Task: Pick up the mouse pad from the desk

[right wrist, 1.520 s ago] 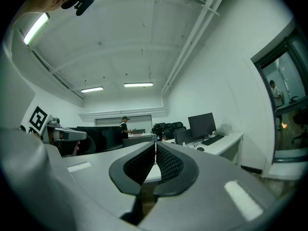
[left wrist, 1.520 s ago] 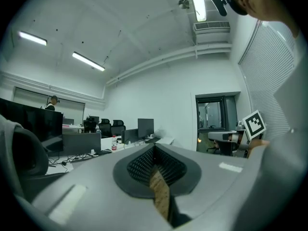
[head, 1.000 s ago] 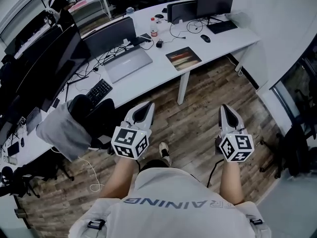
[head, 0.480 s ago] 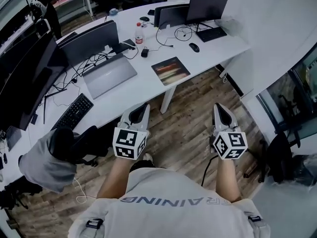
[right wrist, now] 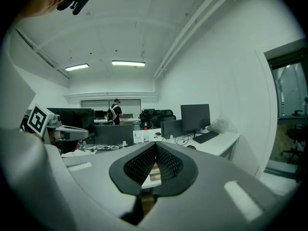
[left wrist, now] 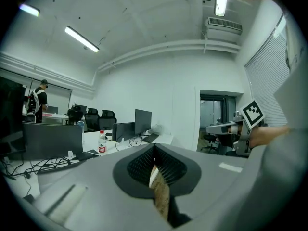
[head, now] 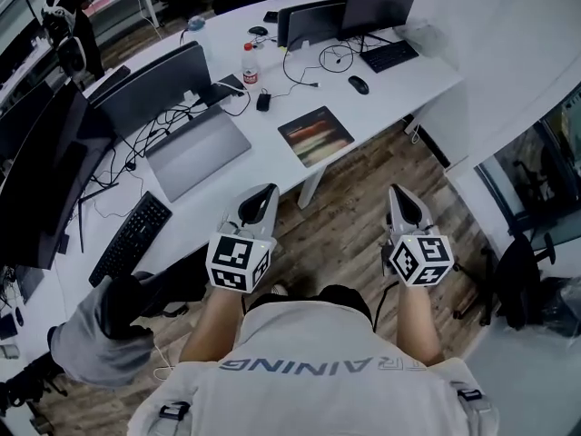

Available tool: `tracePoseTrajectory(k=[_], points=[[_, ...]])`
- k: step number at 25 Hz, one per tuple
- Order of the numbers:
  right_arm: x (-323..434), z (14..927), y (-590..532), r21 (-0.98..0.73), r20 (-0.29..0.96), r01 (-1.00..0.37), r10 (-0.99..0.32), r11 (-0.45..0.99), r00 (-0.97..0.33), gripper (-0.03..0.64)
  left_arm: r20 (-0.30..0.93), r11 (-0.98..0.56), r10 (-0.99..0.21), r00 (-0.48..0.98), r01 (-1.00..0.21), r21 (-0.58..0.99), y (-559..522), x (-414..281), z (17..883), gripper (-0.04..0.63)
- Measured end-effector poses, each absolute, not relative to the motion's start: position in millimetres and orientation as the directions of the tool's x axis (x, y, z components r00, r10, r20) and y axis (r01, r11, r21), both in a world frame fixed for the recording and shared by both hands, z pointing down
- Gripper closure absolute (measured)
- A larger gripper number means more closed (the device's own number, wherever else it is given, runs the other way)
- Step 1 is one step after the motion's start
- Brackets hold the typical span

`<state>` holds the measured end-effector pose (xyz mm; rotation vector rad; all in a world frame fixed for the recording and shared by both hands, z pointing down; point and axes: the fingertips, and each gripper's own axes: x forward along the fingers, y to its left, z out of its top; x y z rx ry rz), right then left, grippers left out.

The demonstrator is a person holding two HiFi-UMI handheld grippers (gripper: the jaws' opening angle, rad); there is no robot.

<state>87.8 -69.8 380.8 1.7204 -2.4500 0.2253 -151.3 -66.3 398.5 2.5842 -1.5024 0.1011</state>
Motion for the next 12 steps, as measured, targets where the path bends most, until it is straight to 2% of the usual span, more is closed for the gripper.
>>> tracePoseTrajectory(k=[12], points=[[63.3,386.9,-166.8,-0.056,0.193,-0.903,-0.883,0.426,-0.428,0.609,0.134,-0.356,-0.918,0.372,-0.925,0.13,-120.6,-191.9,405.0,0.592]])
